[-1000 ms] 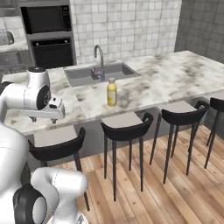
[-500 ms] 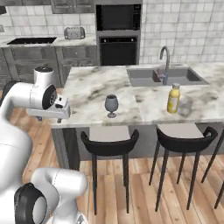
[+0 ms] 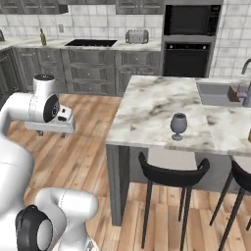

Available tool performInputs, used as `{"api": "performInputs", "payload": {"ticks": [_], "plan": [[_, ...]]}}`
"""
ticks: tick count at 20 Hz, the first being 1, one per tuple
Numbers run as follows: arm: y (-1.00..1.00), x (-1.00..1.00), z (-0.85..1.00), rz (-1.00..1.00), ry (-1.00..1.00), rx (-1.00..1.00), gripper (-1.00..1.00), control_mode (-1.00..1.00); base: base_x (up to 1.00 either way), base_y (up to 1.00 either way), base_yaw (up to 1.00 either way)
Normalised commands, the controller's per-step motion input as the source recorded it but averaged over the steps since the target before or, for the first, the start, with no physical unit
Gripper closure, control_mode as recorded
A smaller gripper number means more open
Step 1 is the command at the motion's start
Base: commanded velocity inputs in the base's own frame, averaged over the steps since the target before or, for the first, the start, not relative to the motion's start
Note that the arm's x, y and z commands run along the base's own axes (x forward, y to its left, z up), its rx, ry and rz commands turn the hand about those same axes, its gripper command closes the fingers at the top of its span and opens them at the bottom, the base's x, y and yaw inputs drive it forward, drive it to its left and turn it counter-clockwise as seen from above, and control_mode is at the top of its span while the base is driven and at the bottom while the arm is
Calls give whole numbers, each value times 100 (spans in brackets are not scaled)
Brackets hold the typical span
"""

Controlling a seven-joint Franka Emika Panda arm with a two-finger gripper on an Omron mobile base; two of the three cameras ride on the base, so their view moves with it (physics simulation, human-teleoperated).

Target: There is a wine glass and glass cup on the dining counter. Place the wine bottle next to the wine glass and the juice bottle next to the glass cup.

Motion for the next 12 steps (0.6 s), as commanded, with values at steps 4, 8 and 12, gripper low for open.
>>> {"api": "performInputs", "payload": {"ticks": [4, 8, 12], "plan": [[0, 0, 0, 0, 0, 0, -100, 100, 9, 62, 22], [0, 0, 0, 0, 0, 0, -100, 100, 10, 60, 16], [0, 0, 0, 0, 0, 0, -100, 100, 11, 81, 3]]}}
